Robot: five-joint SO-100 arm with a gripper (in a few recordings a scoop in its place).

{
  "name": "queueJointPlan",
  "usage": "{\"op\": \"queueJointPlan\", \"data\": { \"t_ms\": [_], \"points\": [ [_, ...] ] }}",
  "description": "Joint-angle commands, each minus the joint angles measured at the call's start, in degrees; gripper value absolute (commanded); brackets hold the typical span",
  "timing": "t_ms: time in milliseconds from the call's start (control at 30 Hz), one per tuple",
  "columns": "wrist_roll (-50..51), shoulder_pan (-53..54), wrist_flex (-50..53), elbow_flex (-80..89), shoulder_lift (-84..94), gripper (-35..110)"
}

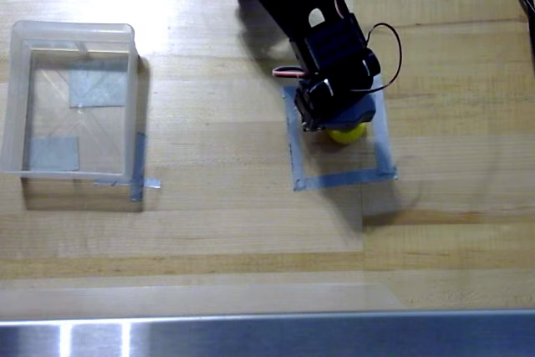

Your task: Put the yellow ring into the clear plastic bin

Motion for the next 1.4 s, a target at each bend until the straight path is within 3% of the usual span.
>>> {"op": "queueJointPlan", "data": {
  "t_ms": [0,200,367,567,767,1000,1367],
  "points": [
    [0.9,0.4,2.8,0.0,15.0,0],
    [-0.8,11.3,9.9,0.0,28.5,0],
    [-9.3,28.4,14.4,0.0,36.3,0],
    [-19.5,50.4,13.4,-0.2,39.2,0],
    [-22.5,64.3,10.6,-0.1,35.8,0],
    [-23.1,72.0,8.1,-0.1,29.9,0],
    [-23.2,72.4,-0.8,8.0,19.9,0]
  ]
}}
